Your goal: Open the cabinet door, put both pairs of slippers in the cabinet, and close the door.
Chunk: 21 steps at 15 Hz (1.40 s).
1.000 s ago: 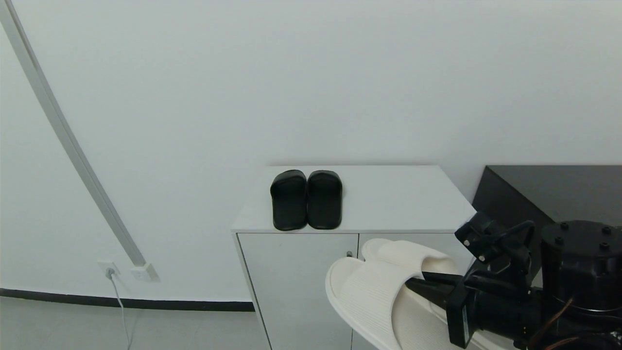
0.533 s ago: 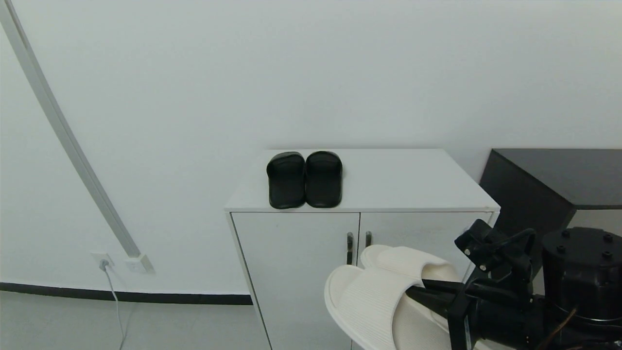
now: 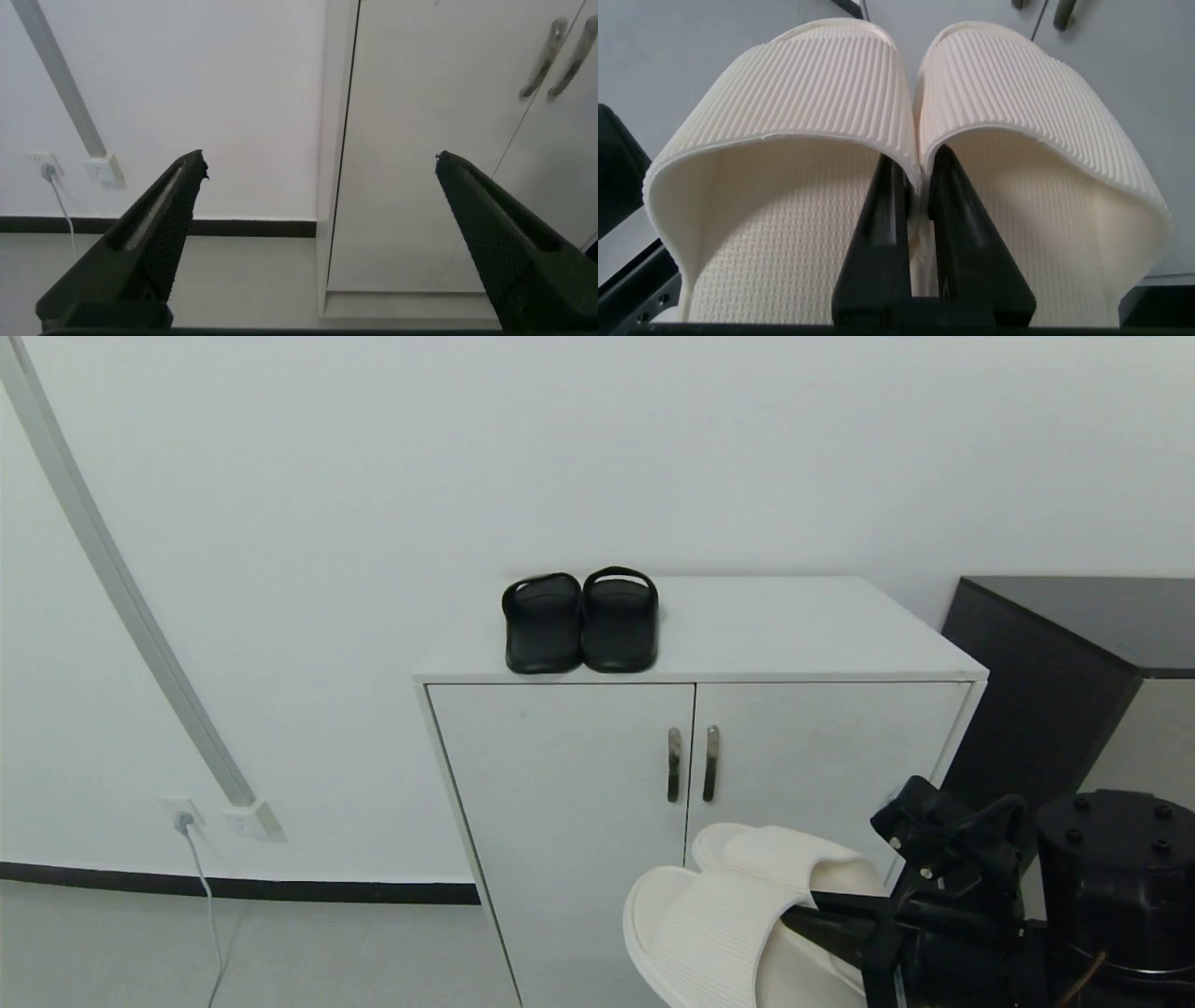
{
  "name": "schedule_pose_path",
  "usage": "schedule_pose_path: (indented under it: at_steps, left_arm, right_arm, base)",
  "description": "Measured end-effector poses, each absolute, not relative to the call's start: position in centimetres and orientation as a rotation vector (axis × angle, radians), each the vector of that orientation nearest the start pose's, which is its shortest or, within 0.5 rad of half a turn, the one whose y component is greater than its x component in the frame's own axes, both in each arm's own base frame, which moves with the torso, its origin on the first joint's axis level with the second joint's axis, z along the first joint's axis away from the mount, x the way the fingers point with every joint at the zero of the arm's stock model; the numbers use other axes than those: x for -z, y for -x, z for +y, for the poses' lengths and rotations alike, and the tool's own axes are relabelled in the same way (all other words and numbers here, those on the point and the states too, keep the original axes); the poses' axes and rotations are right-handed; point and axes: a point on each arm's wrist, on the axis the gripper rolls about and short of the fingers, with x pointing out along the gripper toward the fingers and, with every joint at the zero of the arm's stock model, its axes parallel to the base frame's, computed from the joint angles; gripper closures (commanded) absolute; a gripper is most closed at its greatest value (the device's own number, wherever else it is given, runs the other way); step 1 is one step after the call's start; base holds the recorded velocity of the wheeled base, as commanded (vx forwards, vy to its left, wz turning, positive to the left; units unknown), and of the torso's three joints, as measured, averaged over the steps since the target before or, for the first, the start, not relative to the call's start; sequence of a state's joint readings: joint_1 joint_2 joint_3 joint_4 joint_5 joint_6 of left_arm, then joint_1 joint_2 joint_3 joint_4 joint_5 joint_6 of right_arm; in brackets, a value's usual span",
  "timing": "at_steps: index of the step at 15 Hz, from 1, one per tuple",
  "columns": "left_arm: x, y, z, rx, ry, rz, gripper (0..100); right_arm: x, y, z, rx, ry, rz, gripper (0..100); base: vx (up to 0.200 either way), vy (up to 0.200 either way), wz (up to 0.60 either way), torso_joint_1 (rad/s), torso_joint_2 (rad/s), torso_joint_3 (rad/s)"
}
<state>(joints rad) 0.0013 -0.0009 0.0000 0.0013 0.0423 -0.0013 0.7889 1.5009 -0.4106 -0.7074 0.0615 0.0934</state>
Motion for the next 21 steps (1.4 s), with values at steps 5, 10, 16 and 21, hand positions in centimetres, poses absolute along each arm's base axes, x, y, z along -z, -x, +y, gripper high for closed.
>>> schedule_pose_path:
  at_steps: [5,10,16,21]
  left_arm:
    - [-7.53,2.29,0.09,-0.044,0.001,0.001,0]
    - [-7.53,2.29,0.09,-0.043,0.002,0.0,0]
    - [-7.55,2.29,0.09,-0.042,-0.003,-0.001,0]
    - [-7.54,2.29,0.05,-0.022,-0.017,0.0,0]
  right_arm:
    - [-14.01,-15.42,15.83,-0.829,0.077,0.4,100]
    - [-13.88,-15.36,15.78,-0.829,0.079,0.406,100]
    - [-13.87,-15.31,15.78,-0.832,0.08,0.404,100]
    - [-14.13,-15.26,15.71,-0.831,0.073,0.388,100]
  base:
    - [0.0,0.0,0.0,-0.151,0.48,0.329]
    - [0.0,0.0,0.0,-0.11,0.46,0.353]
    - [0.0,0.0,0.0,-0.024,0.29,0.244]
    - [0.0,0.0,0.0,0.0,0.0,0.0]
